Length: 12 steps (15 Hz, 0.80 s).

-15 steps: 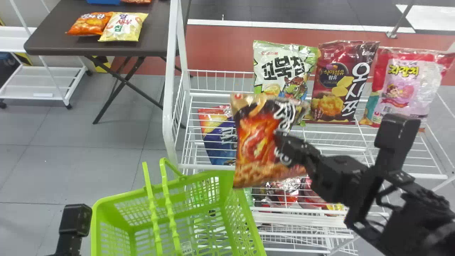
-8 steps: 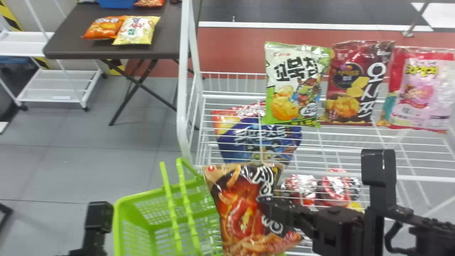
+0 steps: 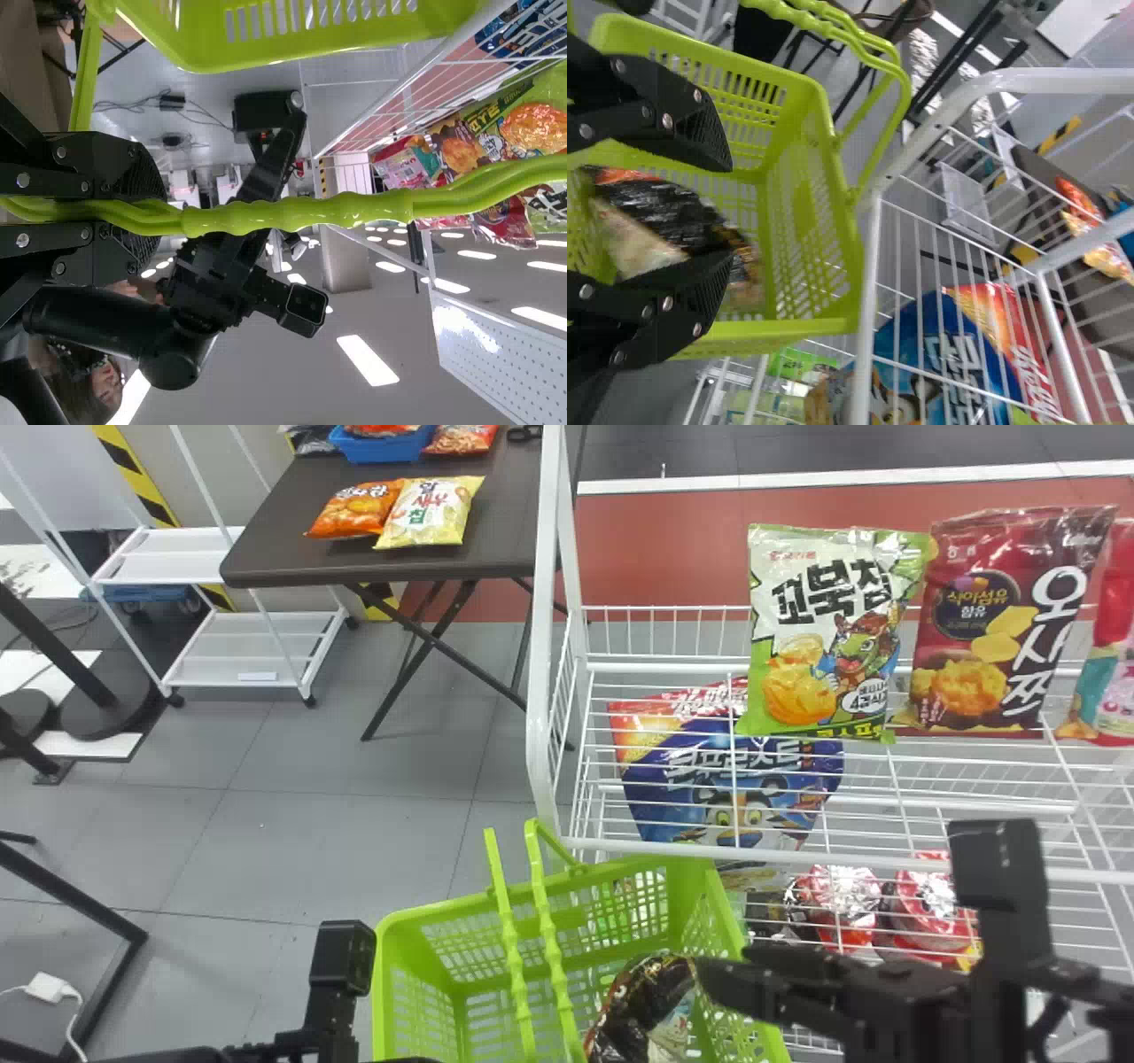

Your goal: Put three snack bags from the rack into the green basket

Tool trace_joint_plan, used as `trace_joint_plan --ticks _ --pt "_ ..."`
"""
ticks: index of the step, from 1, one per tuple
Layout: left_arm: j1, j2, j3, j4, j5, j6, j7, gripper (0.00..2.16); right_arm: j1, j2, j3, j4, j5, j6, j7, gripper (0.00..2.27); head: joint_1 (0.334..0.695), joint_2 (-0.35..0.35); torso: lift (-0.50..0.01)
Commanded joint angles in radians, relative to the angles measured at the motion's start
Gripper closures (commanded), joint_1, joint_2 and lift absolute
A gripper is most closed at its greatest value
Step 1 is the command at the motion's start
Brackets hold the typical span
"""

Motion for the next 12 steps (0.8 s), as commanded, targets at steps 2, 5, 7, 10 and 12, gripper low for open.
trace_joint_plan --ticks 2,5,7,10,12 --pt "0.000 0.001 -0.004 0.003 0.000 0.000 0.000 2.15 -0.071 0.004 -0.055 0.077 0.061 -0.223 -0.025 0.05 0.695 0.084 0.000" --pt "0.000 0.000 -0.005 0.005 -0.002 0.003 0.001 2.15 -0.199 0.005 -0.049 0.226 0.159 -0.340 -0.049 0.07 0.695 -0.038 0.000" --pt "0.005 0.000 -0.005 0.006 -0.002 0.003 0.000 2.15 -0.269 0.005 -0.027 0.350 0.217 -0.493 -0.077 0.07 0.695 -0.071 0.000" --pt "0.008 0.000 -0.007 0.011 -0.003 0.000 -0.002 2.15 -0.381 0.022 0.010 0.548 0.304 -0.665 -0.118 0.08 0.695 -0.111 0.000" --pt "0.011 0.000 -0.009 0.014 -0.003 0.000 -0.003 2.15 -0.455 0.028 0.031 0.682 0.338 -0.745 -0.132 0.10 0.695 -0.117 0.000"
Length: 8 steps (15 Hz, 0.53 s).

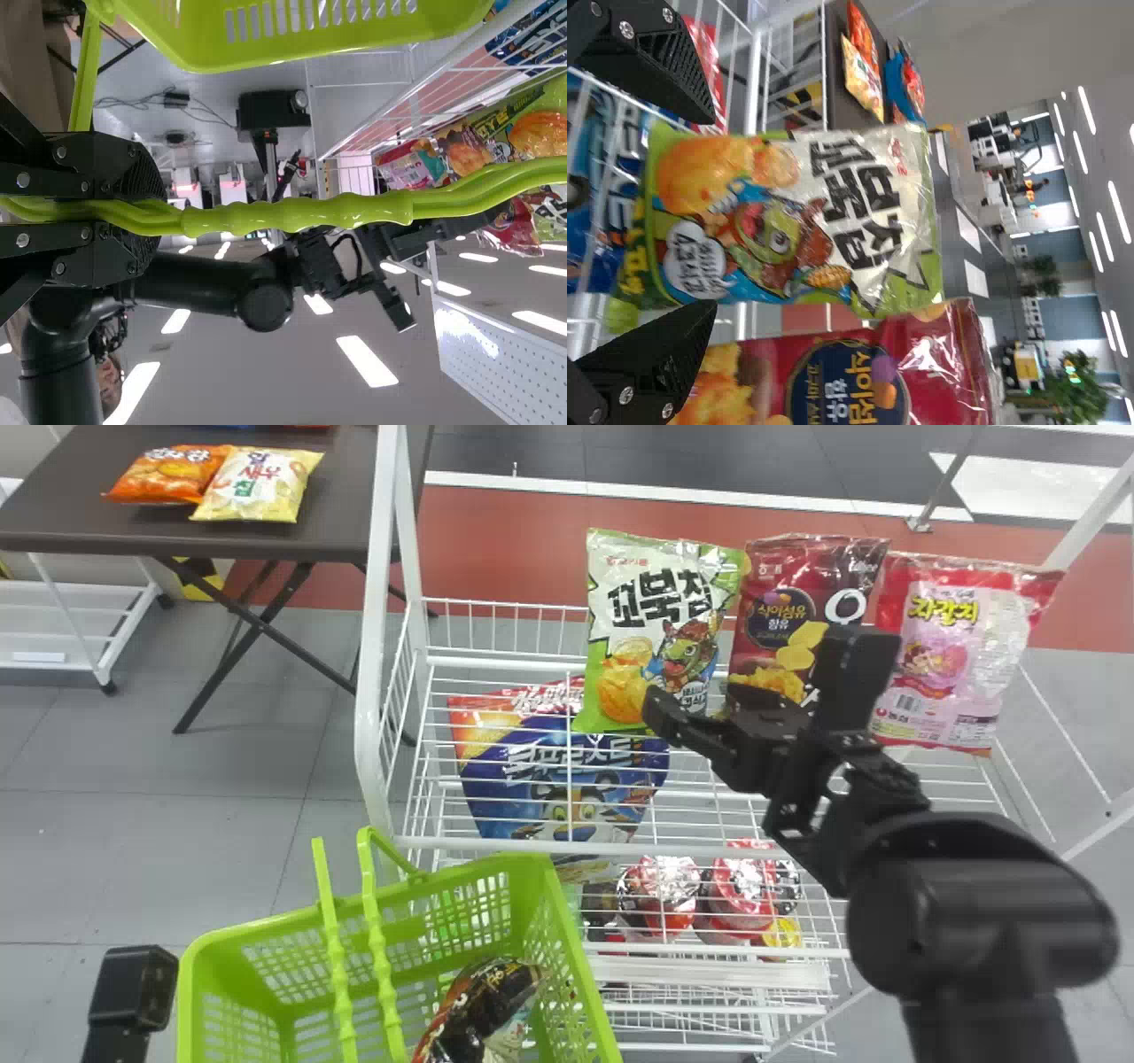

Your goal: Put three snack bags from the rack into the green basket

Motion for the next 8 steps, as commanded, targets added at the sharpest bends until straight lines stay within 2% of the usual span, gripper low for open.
trace_joint_plan --ticks 1,3,4,5,6,8 --pt "0.004 0.000 -0.001 0.003 0.000 0.000 -0.001 2.15 -0.075 0.006 0.018 0.146 0.034 -0.118 0.000 0.25 0.695 -0.119 0.000" --pt "0.006 0.000 0.002 0.010 0.000 -0.003 -0.003 2.15 -0.097 0.006 0.038 0.201 0.044 -0.183 0.006 0.62 0.695 -0.115 0.000" --pt "0.007 0.002 0.002 0.011 0.000 -0.003 -0.004 2.15 -0.101 0.006 0.043 0.214 0.050 -0.186 0.008 0.97 0.695 -0.112 0.000" --pt "0.007 0.002 0.004 0.016 -0.002 -0.006 -0.006 2.15 -0.103 0.006 0.047 0.220 0.062 -0.186 0.006 1.65 0.695 -0.102 0.000" --pt "0.006 0.002 0.004 0.019 -0.002 -0.006 -0.006 2.15 -0.103 0.006 0.058 0.217 0.065 -0.177 0.000 2.16 0.695 -0.098 0.000" --pt "0.006 0.002 0.004 0.022 -0.002 -0.009 -0.004 2.15 -0.094 0.006 0.061 0.210 0.079 -0.177 0.000 2.25 0.695 -0.093 0.000"
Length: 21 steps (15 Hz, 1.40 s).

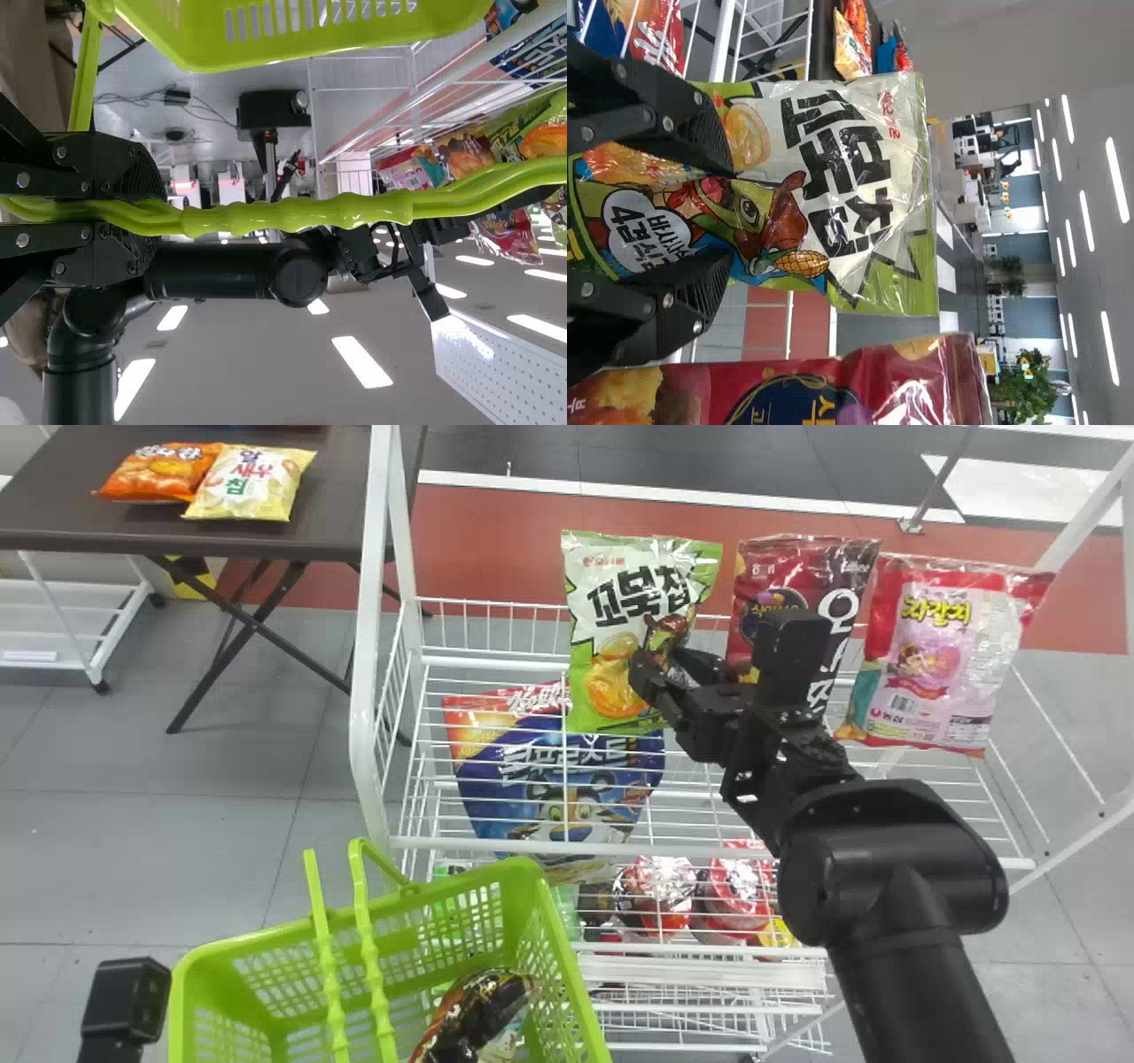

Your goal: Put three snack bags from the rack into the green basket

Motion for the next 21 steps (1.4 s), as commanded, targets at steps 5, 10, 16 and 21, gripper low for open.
trace_joint_plan --ticks 5,10,16,21 --pt "0.003 0.000 0.011 0.003 0.001 -0.001 -0.011 2.15 0.060 0.000 0.003 -0.093 0.014 0.005 0.019 2.25 0.695 -0.082 0.000" --pt "0.004 -0.001 0.020 0.004 0.003 -0.001 -0.012 2.15 0.258 -0.008 -0.012 -0.452 -0.042 0.186 0.060 2.25 0.695 -0.057 0.000" --pt "0.004 -0.001 0.018 0.006 0.003 -0.004 -0.006 2.15 0.409 -0.016 -0.170 -0.828 -0.293 0.827 0.118 2.25 0.695 -0.046 0.000" --pt "0.001 -0.001 0.011 0.012 0.006 -0.001 -0.004 2.15 0.449 -0.014 -0.186 -0.923 -0.447 1.169 0.146 2.25 0.695 0.005 0.000"
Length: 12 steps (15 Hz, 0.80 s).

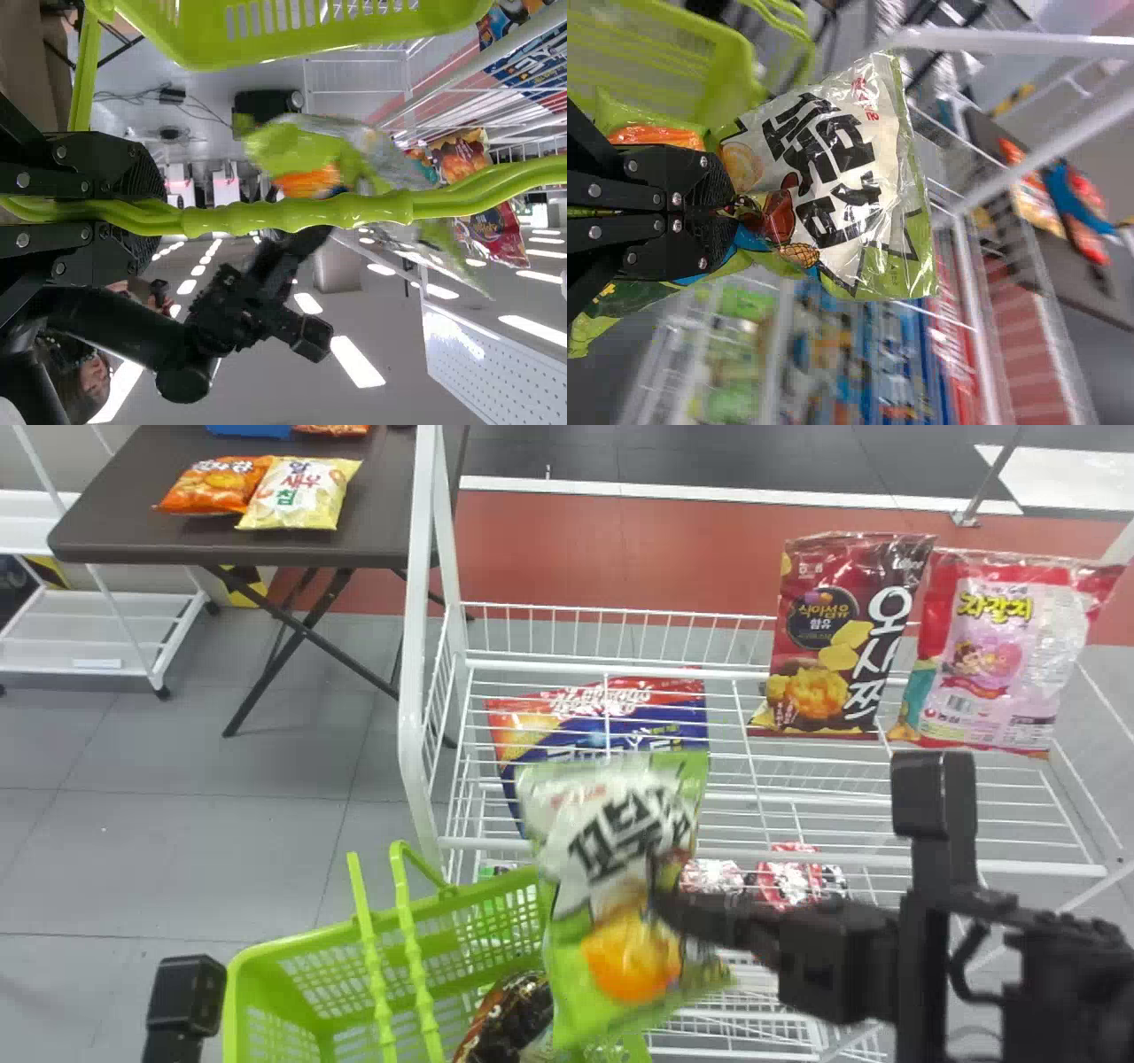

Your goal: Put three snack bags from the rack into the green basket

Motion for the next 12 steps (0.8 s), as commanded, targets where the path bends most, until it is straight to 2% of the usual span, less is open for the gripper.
trace_joint_plan --ticks 1,2,3,4,5,6,9,12 --pt "0.000 0.000 -0.001 0.000 0.003 0.001 -0.002 2.15 0.003 0.002 0.027 -0.014 -0.036 0.048 -0.001 2.25 0.695 0.023 0.000" --pt "0.000 0.000 -0.001 0.000 0.003 0.001 -0.002 2.15 0.002 0.004 0.060 -0.009 -0.014 0.048 -0.002 2.24 0.695 0.039 0.000" --pt "0.001 0.000 -0.001 0.000 0.003 -0.002 -0.003 2.15 0.000 0.001 0.099 0.009 0.026 0.048 -0.001 2.10 0.695 0.074 0.000" --pt "0.001 -0.001 -0.001 0.000 0.003 -0.002 -0.003 2.15 -0.003 -0.006 0.147 0.028 0.082 0.048 -0.001 1.51 0.695 0.093 0.000" --pt "0.001 -0.001 -0.001 0.000 0.003 -0.002 -0.003 2.15 -0.001 -0.010 0.172 0.034 0.118 0.048 -0.001 0.51 0.695 0.108 0.000" --pt "0.001 -0.001 -0.001 0.000 0.003 -0.002 -0.003 2.15 0.002 -0.010 0.173 0.036 0.122 0.048 0.001 0.00 0.695 0.119 0.000" --pt "0.001 -0.001 -0.001 0.000 0.003 -0.002 -0.002 2.15 0.007 -0.010 0.150 0.031 0.095 0.048 0.030 0.05 0.695 0.138 0.000" --pt "0.000 -0.001 -0.001 0.000 0.003 -0.002 -0.002 2.15 -0.006 -0.001 0.037 0.042 0.015 0.048 0.048 0.06 0.695 0.139 0.000"
